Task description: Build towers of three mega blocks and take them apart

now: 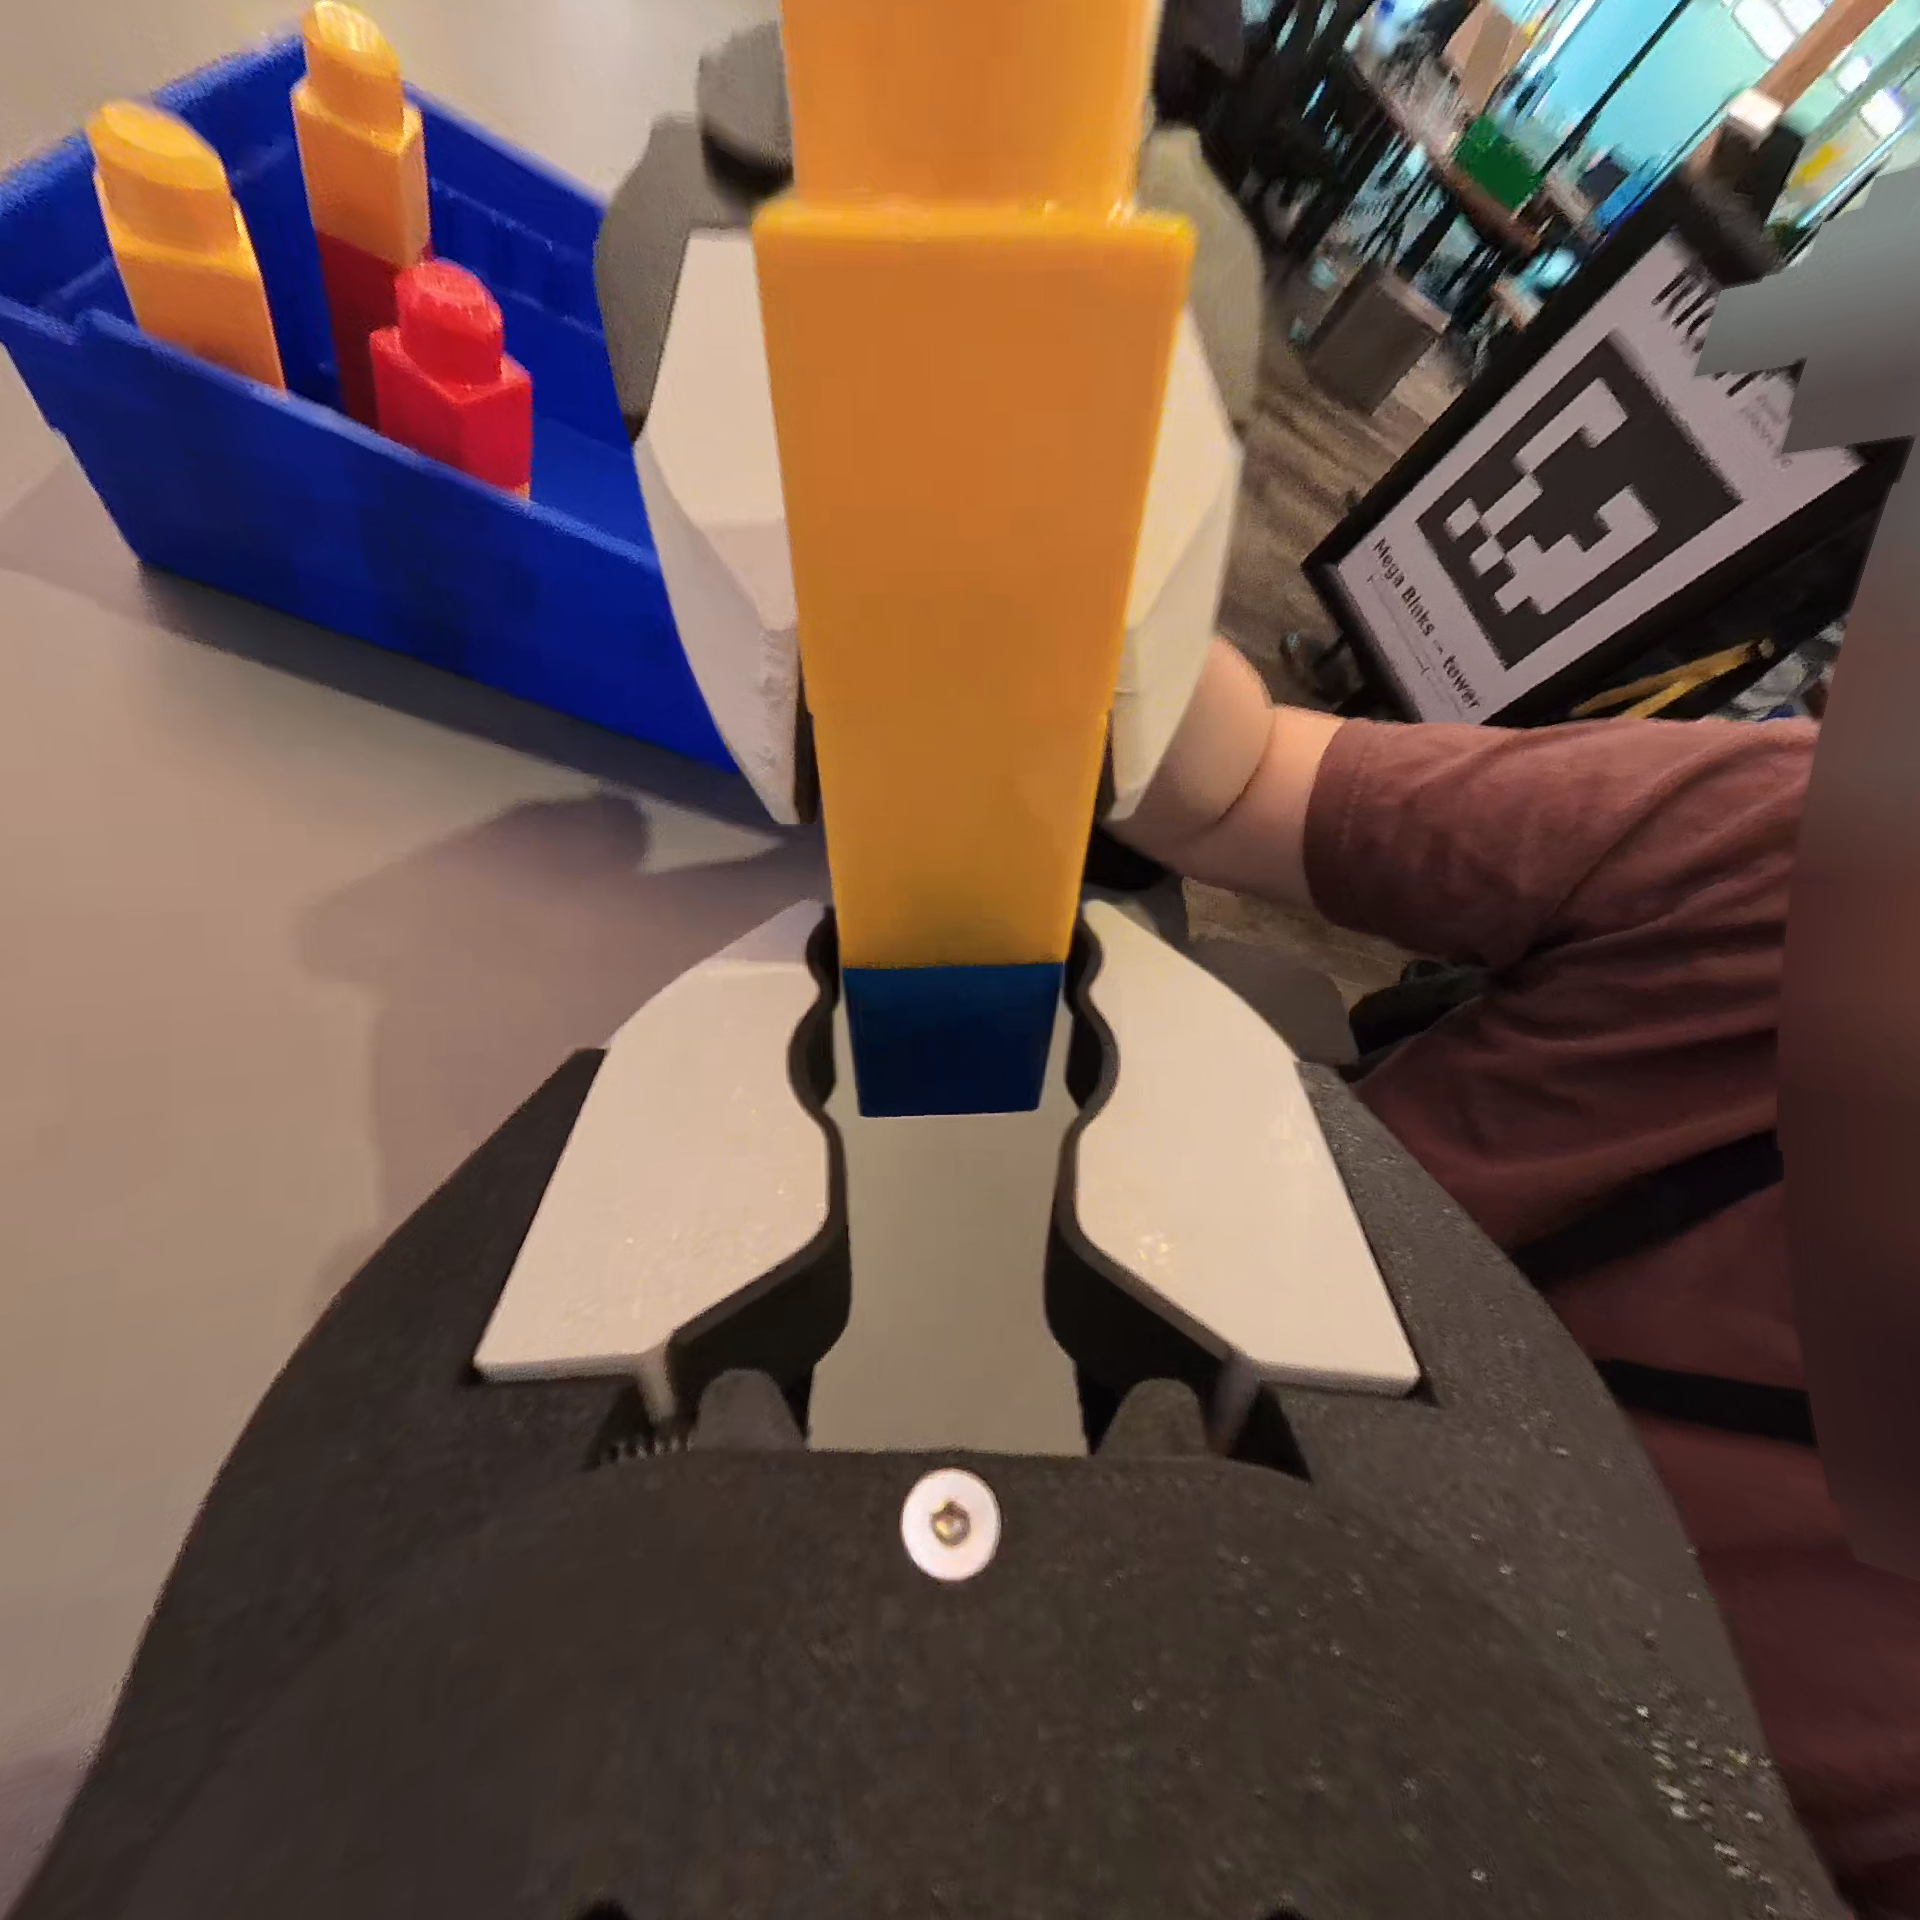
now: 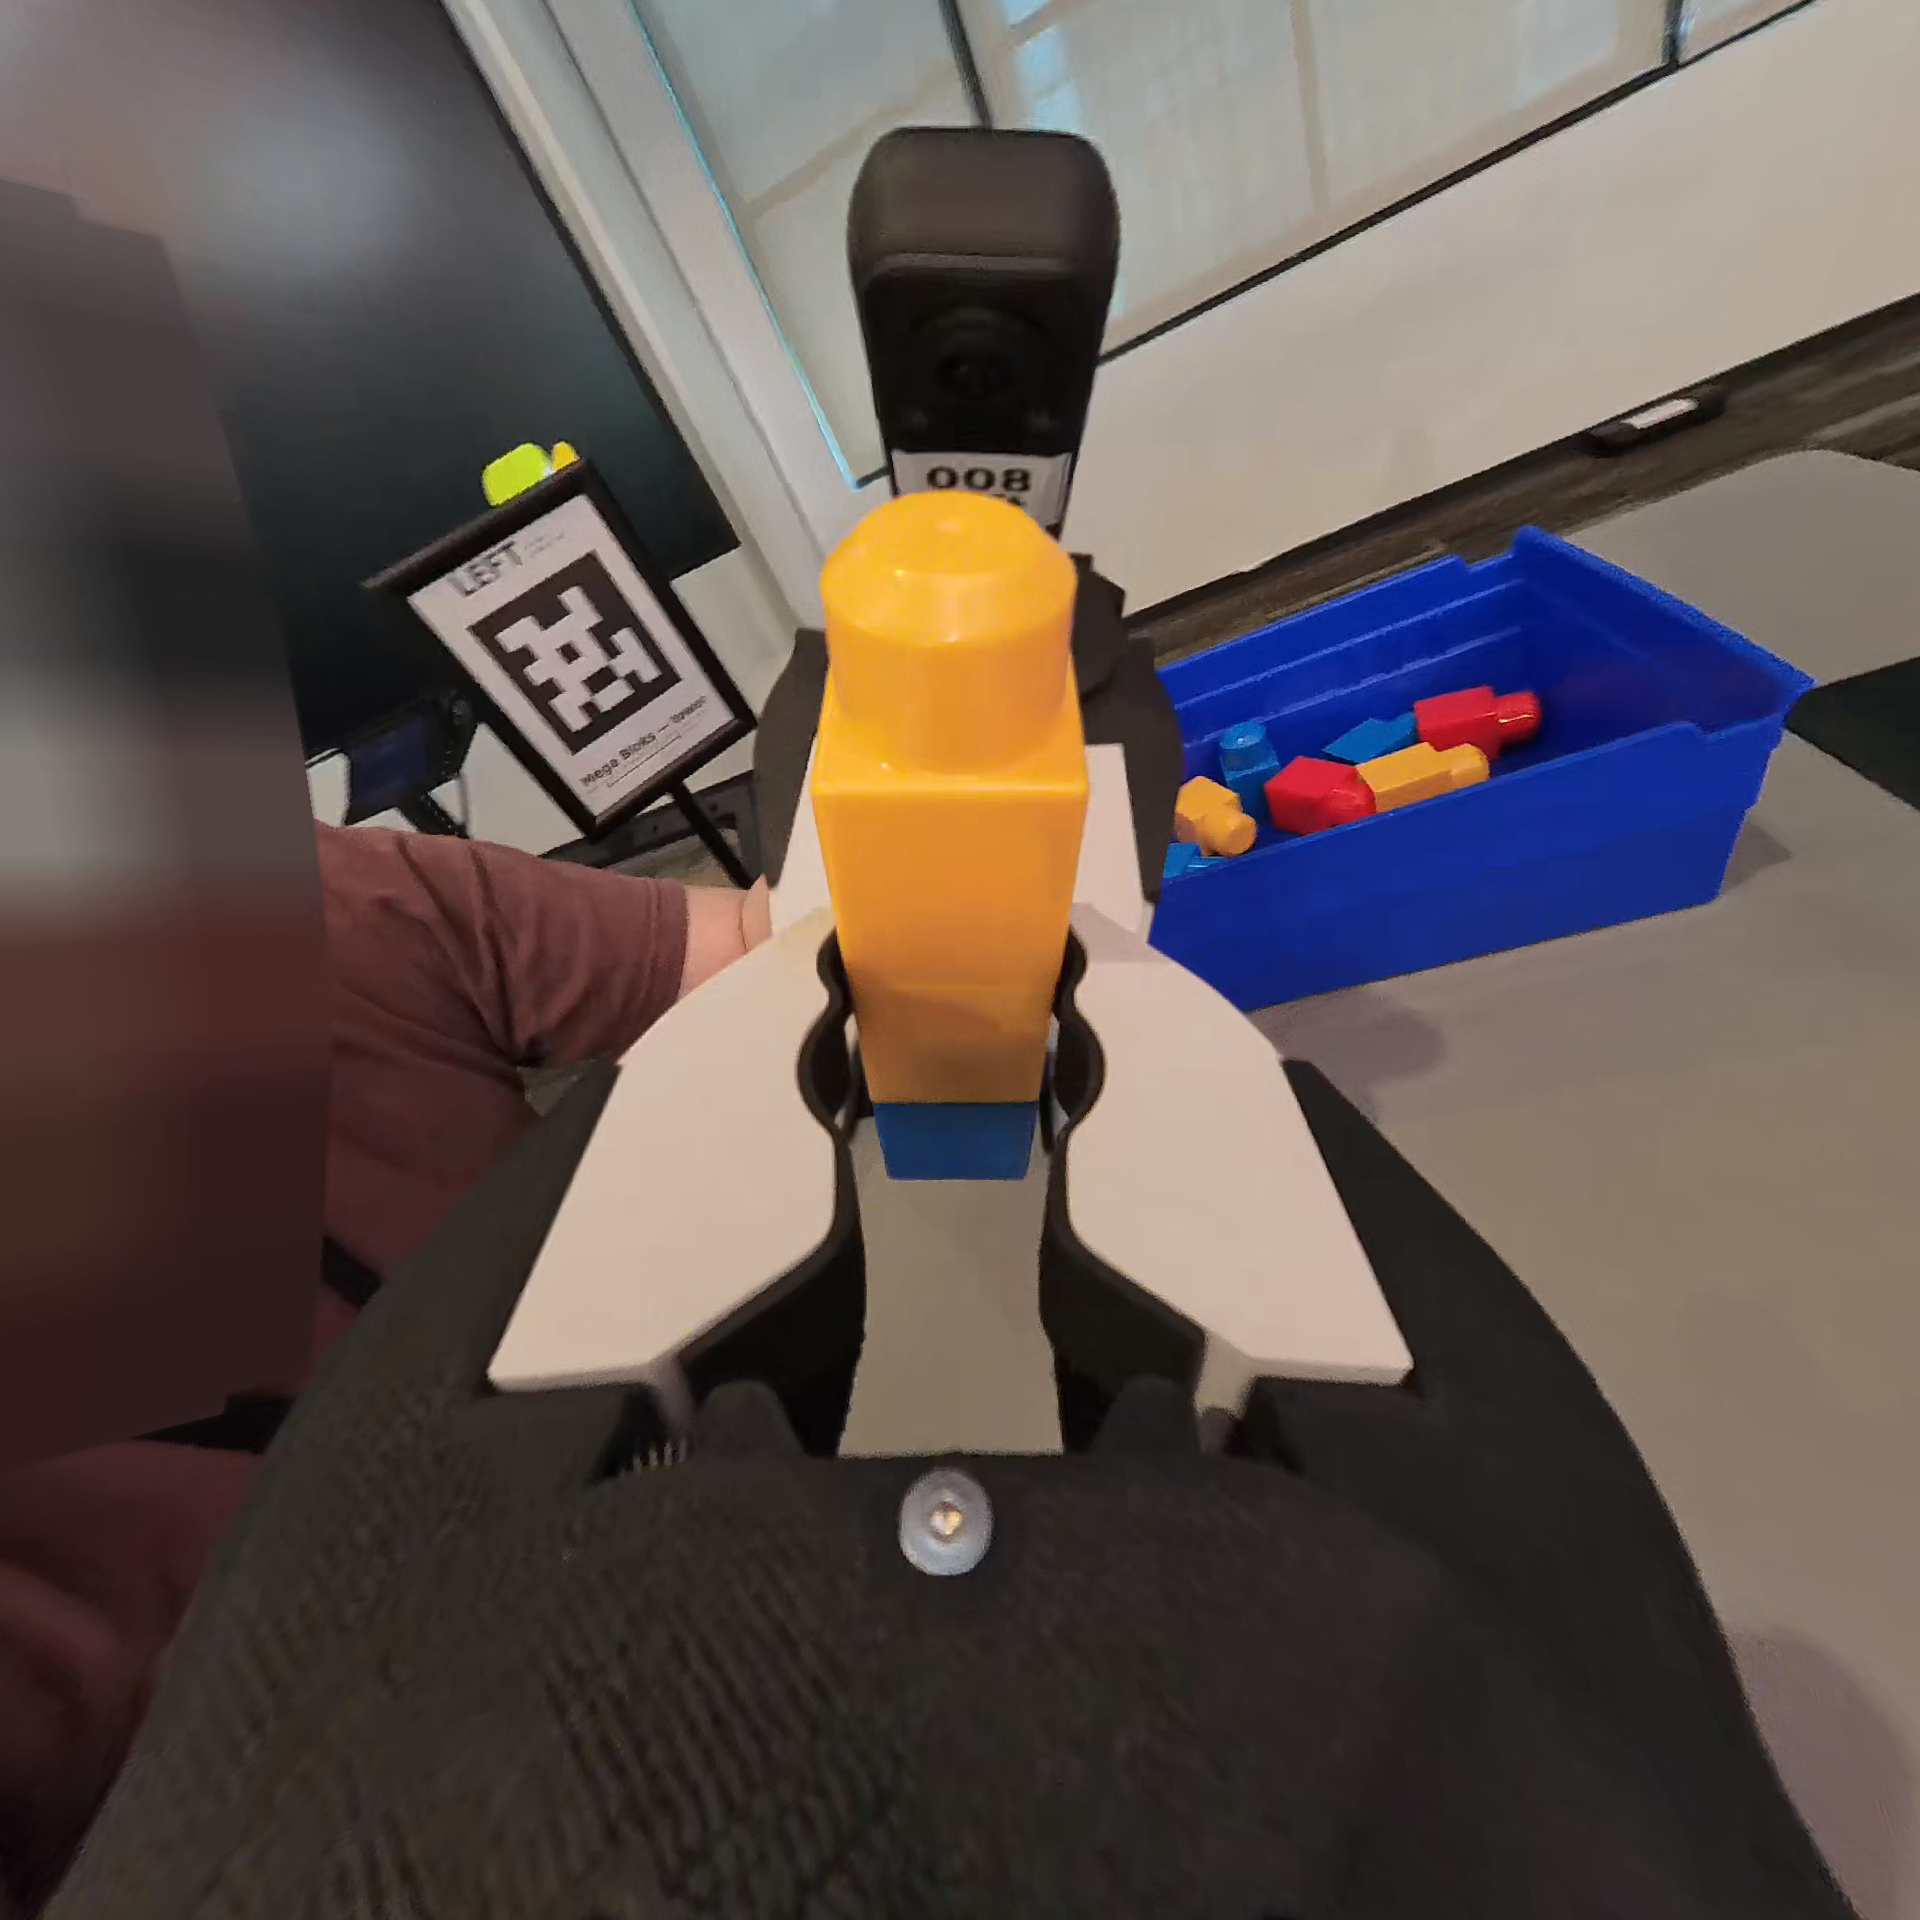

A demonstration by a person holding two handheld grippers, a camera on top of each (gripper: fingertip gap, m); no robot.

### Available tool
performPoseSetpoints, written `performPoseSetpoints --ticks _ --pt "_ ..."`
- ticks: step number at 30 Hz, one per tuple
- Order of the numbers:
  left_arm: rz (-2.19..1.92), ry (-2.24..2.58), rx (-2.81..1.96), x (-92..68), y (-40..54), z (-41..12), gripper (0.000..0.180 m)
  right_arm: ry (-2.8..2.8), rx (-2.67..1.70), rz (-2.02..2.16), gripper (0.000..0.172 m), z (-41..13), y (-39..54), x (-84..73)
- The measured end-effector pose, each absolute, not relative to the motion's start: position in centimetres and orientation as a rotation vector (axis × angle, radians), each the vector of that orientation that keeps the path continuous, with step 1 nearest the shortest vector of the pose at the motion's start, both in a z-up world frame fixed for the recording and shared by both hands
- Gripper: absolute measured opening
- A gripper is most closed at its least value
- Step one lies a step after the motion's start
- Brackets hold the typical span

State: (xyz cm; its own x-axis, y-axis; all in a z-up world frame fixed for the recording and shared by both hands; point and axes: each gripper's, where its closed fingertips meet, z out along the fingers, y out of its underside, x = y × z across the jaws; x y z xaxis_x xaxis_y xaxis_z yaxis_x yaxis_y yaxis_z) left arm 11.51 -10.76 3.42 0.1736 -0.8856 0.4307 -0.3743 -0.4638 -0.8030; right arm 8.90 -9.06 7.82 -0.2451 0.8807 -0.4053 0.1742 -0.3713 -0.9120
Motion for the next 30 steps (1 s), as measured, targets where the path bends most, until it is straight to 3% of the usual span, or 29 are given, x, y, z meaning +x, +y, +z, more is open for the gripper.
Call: performPoseSetpoints --ticks 5,8,11,14,23,30 --pt "-1.368 1.185 -1.716 11.2 -12.8 7.7 0.07 -1.273 -1.217 2.028 0.036 12.8 -10.3 14.5" --pt "-1.24 1.196 -1.7 10.1 -12.9 8.6 0.074 -1.216 -1.273 1.785 0.036 13.5 -7.9 18.8" --pt "-1.139 1.163 -1.707 8.7 -12.5 9.3 0.074 -0.897 -1.559 0.939 0.036 10.9 1.3 25.8" --pt "-1.084 1.12 -1.702 7.5 -12.1 10.1 0.072 -0.616 -1.79 0.464 0.036 7.7 6.3 34.2" --pt "-1.063 1.076 -1.704 6.1 -12.0 10.9 0.068 -0.253 -1.954 0.32 0.037 -3.8 9.8 38.2" --pt "-1.001 1.069 -1.698 5.3 -12.4 11.6 0.066 -0.282 -2.067 0.152 0.037 -8.8 11.7 39.0"
